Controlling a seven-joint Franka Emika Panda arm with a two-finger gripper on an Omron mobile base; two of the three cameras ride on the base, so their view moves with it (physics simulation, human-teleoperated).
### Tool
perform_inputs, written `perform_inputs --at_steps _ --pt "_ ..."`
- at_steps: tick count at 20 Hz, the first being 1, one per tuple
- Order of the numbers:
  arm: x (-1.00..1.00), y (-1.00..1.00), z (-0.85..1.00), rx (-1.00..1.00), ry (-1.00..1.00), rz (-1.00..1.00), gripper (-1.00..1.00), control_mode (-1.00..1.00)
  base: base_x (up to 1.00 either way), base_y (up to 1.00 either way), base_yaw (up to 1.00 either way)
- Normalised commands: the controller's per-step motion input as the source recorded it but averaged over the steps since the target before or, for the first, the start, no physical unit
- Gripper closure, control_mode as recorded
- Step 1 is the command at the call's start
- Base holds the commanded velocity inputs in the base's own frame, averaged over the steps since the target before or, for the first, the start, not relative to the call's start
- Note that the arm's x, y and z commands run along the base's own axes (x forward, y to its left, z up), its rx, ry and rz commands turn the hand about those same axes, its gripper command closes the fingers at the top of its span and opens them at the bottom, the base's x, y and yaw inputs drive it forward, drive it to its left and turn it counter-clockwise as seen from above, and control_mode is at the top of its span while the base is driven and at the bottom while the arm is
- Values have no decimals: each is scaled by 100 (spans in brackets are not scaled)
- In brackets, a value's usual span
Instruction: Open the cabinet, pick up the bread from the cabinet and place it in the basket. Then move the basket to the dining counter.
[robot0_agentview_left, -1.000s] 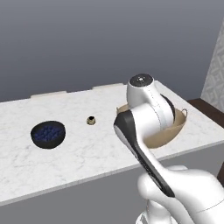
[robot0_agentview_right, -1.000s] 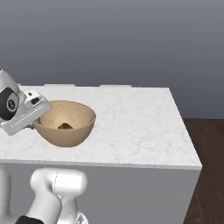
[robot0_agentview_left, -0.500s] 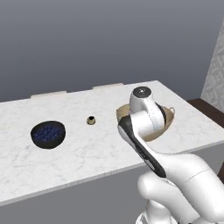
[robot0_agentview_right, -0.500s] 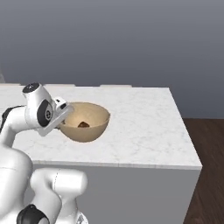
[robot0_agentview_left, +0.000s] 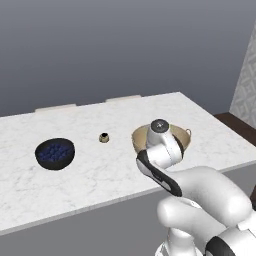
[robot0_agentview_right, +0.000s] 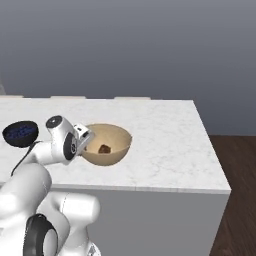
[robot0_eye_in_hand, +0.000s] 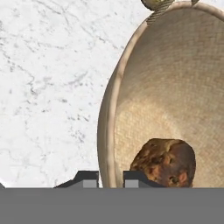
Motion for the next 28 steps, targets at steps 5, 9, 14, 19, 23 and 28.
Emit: perform_inputs --at_steps 5,9,14,19,23,28 --pt "29 -2 -27 0 -1 3 100 -100 0 0 0" --pt "10 10 -5 0 0 0 100 -100 0 0 0" --pt "7 13 -1 0 0 0 -100 -100 0 0 0" --pt "7 1 25 2 4 -2 -100 -100 0 0 0" --pt "-18 -17 79 11 1 -11 -100 -100 0 0 0" --pt "-78 0 95 10 -2 -13 -100 -100 0 0 0"
